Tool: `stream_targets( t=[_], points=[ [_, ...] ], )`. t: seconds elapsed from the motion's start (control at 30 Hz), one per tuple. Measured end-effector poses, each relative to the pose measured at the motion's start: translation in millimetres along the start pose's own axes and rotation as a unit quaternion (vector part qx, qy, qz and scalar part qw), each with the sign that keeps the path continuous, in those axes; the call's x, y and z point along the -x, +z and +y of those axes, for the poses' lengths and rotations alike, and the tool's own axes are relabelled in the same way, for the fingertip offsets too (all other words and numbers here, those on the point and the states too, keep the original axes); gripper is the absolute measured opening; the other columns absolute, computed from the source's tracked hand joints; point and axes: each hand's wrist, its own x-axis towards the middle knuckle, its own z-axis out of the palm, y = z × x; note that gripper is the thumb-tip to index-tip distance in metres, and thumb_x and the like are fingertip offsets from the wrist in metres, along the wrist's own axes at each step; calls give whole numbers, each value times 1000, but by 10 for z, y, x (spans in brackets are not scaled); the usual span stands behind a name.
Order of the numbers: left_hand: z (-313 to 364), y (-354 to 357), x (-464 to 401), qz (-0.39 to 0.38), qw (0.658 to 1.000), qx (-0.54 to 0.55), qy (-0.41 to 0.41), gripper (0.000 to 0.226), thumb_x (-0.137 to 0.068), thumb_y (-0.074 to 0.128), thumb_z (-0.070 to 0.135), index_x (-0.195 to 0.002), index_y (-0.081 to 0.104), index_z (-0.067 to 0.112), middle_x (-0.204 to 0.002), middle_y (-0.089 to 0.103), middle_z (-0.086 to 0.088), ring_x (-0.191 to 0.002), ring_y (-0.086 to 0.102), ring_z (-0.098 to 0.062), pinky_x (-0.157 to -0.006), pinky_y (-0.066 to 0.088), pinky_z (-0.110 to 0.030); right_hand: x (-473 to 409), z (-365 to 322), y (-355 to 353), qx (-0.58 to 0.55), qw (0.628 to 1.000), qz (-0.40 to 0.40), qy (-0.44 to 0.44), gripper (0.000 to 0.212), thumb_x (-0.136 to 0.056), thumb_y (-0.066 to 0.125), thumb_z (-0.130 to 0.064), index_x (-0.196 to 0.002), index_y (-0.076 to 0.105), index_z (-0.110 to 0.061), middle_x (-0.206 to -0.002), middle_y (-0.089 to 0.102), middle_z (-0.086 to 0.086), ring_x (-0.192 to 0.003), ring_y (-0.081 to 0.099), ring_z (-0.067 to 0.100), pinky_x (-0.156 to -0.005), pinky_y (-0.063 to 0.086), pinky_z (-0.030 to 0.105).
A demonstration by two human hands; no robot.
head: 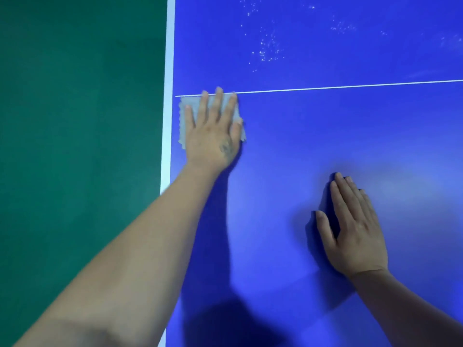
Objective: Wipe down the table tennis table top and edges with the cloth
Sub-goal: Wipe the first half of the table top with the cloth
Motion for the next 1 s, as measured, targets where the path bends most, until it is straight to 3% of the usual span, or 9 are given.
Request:
stream_targets(
  t=[0.17,0.33,0.4,0.5,0.6,0.67,0.83,1.0],
  points=[
    [-390,-81,241,-29,994,-1,-104,61,-112,7,48,-171,2,35,-180,1,5,-166,-5,-24,-132,-1,-58,-8,-7,8,1,1000,2,-3,65,-107,51,-32,-163,38,0,-175,30,8,-164,24,26,-131,23,54],
    [-64,-52,1294,15,992,-11,-123,61,-114,16,43,-172,11,25,-178,15,-5,-165,8,-31,-130,6,-62,7,-17,-6,-2,1000,8,-1,65,-107,51,-33,-163,38,-1,-175,30,7,-164,22,24,-133,20,50],
    [230,-42,1661,9,996,0,-93,62,-113,20,42,-172,12,23,-179,14,-6,-165,7,-33,-130,3,-63,8,-25,4,5,1000,9,-4,64,-108,49,-33,-163,38,-1,-174,31,7,-164,22,24,-134,18,48],
    [654,-21,1925,-21,1000,6,18,63,-113,25,43,-172,15,23,-179,12,-5,-166,3,-33,-130,3,-65,18,-13,18,25,1000,15,-7,64,-108,45,-33,-162,38,0,-174,31,9,-163,25,27,-133,20,50],
    [738,-8,1601,-44,991,10,124,61,-112,27,46,-170,25,26,-177,20,-3,-165,13,-32,-129,10,-64,15,-28,31,41,999,13,-8,63,-109,42,-35,-160,41,2,-172,33,14,-161,30,33,-131,23,53],
    [610,-9,1258,-43,989,0,145,62,-111,24,49,-169,27,29,-177,24,-3,-164,17,-32,-129,11,-64,51,-64,17,55,998,16,0,63,-111,38,-40,-160,41,0,-173,34,13,-161,30,33,-131,22,54],
    [33,-103,917,-74,997,9,13,62,-112,10,53,-171,3,34,-180,1,4,-166,-5,-26,-131,-3,-59,561,-491,-20,-4,998,45,48,61,-113,40,-39,-163,39,-3,-175,30,8,-163,24,29,-134,15,52],
    [-200,-96,1795,-34,999,-2,-41,61,-112,5,49,-171,4,33,-180,6,2,-166,-1,-26,-132,2,-58,1562,-933,9,14,999,-11,39,58,-111,42,-27,-165,36,-6,-177,25,4,-165,17,25,-132,21,56]
  ],
)
